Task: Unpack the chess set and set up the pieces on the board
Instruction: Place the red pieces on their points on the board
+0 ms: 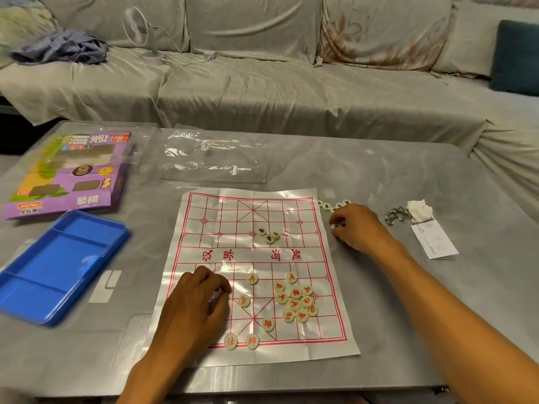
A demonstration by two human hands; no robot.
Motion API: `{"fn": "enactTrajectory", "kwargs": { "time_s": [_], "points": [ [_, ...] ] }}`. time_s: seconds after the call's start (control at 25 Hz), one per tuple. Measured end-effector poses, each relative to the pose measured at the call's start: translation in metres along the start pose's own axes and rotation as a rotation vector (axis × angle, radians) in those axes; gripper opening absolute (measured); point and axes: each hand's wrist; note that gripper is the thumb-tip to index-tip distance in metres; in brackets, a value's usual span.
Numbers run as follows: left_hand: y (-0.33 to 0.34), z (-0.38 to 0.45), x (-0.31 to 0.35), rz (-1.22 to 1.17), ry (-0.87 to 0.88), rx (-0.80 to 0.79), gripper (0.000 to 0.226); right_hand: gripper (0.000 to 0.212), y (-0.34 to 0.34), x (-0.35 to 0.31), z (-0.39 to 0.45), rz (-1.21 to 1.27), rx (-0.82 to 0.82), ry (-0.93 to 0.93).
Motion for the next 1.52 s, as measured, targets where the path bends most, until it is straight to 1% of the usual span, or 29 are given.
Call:
{"fn": "enactTrajectory", "kwargs": {
  "time_s": [0.24,0.32,0.36,0.4,0.48,0.56,0.64,0.68,0.76,0.8,0.84,0.92,1.0,1.08,1.16,1.24,1.28,1.36,1.44,1.48,1.52],
  "points": [
    [-0.001,-0.001,0.000,-0.012,0.010,0.012,0.025,0.017,-0.006,0.003,0.002,0.040,-0.028,0.130],
    [0.000,-0.001,0.000,-0.012,0.007,0.008,0.023,0.016,-0.011,0.000,0.000,0.137,-0.001,0.187],
    [0.000,-0.001,0.000,-0.009,0.008,0.012,0.025,0.015,-0.014,-0.008,-0.002,0.233,0.024,0.207],
    [0.001,0.001,0.000,-0.006,0.011,0.022,0.027,0.013,-0.015,-0.019,-0.004,0.338,0.043,0.197],
    [0.001,0.003,0.000,-0.007,-0.005,0.034,0.026,0.013,-0.013,-0.052,-0.007,0.456,0.018,0.082],
    [-0.001,0.001,0.001,-0.021,-0.013,0.019,0.024,0.019,0.000,-0.079,-0.013,0.411,-0.046,-0.068],
    [-0.003,-0.001,0.002,-0.040,-0.004,0.014,0.025,0.021,0.015,-0.085,-0.018,0.349,-0.066,-0.141],
    [-0.004,-0.001,0.001,-0.048,-0.005,0.008,0.026,0.021,0.018,-0.081,-0.020,0.347,-0.038,-0.134],
    [-0.003,0.000,0.001,-0.048,-0.012,0.001,0.027,0.021,0.016,-0.060,-0.022,0.302,0.108,-0.082],
    [-0.001,0.001,0.000,-0.043,-0.017,0.002,0.026,0.022,0.013,-0.043,-0.021,0.210,0.189,-0.051],
    [0.000,0.001,0.000,-0.041,-0.021,0.006,0.026,0.023,0.009,-0.026,-0.020,0.081,0.226,-0.018],
    [0.002,0.001,-0.001,-0.038,-0.026,0.006,0.024,0.026,0.004,0.006,-0.017,-0.114,0.161,0.027],
    [0.003,0.001,-0.002,-0.040,-0.027,0.008,0.023,0.020,0.004,0.024,-0.015,-0.122,0.119,0.021],
    [0.003,0.001,-0.002,-0.039,-0.032,0.017,0.022,0.016,0.006,0.030,-0.014,-0.087,0.149,-0.008],
    [0.002,0.000,-0.002,-0.038,-0.035,0.017,0.022,0.015,0.005,0.028,-0.015,-0.029,0.193,0.021],
    [0.001,0.000,-0.001,-0.036,-0.043,0.015,0.022,0.009,0.001,0.014,-0.020,0.118,0.251,0.079],
    [0.001,0.000,-0.001,-0.033,-0.045,0.018,0.021,0.008,0.001,0.000,-0.024,0.221,0.254,0.077],
    [0.001,0.001,0.001,-0.032,-0.040,0.020,0.020,0.008,0.007,-0.037,-0.034,0.395,0.165,-0.036],
    [0.001,0.000,0.001,-0.041,-0.040,0.002,0.022,0.009,0.018,-0.066,-0.040,0.452,0.043,-0.174],
    [0.000,0.000,0.001,-0.046,-0.042,-0.005,0.023,0.010,0.024,-0.069,-0.039,0.453,0.028,-0.198],
    [0.000,0.000,0.000,-0.049,-0.044,-0.009,0.023,0.013,0.028,-0.067,-0.033,0.444,0.060,-0.178]
  ]
}}
Point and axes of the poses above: each hand's wrist, its own z-axis towards the middle knuckle, its own y-axis out of the palm, x = y × z, and after that the axes turned 13 degrees about x, right-handed
